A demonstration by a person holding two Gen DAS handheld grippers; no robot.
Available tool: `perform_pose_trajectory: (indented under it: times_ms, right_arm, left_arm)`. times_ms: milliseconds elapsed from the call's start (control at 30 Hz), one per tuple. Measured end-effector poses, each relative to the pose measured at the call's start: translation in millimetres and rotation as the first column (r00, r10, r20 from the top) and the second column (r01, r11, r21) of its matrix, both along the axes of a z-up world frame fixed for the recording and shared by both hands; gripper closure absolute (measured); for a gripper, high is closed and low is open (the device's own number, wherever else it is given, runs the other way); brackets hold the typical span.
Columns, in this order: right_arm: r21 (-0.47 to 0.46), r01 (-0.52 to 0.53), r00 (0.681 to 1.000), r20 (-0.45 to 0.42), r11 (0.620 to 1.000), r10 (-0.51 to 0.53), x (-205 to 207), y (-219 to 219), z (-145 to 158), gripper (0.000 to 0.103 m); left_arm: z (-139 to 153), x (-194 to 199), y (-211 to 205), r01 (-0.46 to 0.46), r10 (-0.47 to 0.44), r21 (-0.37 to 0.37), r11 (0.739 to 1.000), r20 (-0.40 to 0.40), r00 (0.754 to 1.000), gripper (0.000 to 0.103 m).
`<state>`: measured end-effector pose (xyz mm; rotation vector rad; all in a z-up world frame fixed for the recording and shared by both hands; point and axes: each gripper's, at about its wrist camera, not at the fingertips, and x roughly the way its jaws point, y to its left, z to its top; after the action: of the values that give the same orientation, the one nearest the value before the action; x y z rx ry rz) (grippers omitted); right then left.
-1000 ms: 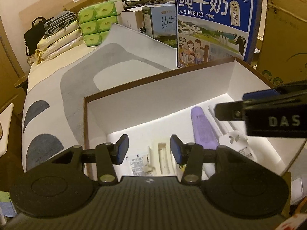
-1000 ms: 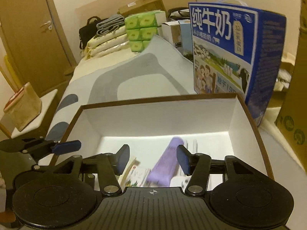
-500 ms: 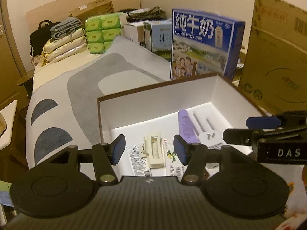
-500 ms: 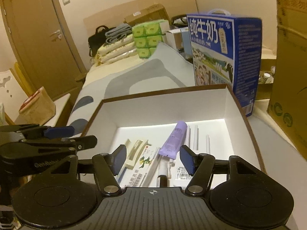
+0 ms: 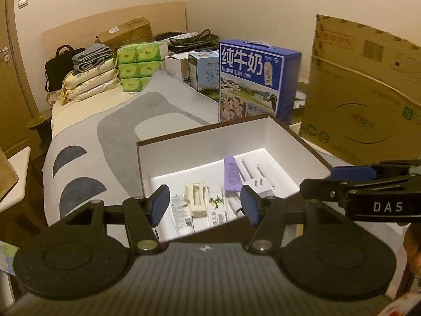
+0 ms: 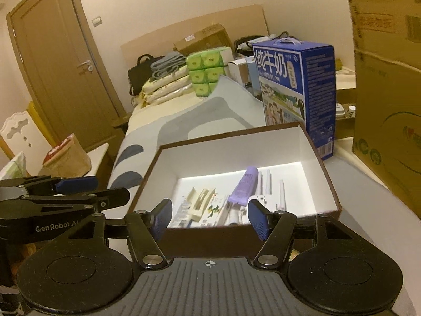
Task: Organize rigid objects
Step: 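Withdraw both tools from the box toward the remaining items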
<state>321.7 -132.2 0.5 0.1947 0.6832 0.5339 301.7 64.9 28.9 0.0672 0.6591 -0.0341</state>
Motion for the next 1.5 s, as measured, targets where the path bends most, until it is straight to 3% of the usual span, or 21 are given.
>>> perform_pose_trajectory:
  times_ms: [733, 1500]
  right_arm:
    - [-0.056, 0.057, 0.998, 0.001, 0.997, -0.057, -117, -31, 13, 0.038]
    - [-0.164, 0.101, 0.993, -0.039, 0.981, -0.109, -178, -51, -14, 0.033]
  left_arm:
    - [-1, -114, -20, -0.014, 0.013, -0.031, 0.999, -0.022, 1.000, 0.046]
    - [-22, -169, -59, 0.041, -0.042, -0.016, 0.999, -0.070, 0.997, 0.047]
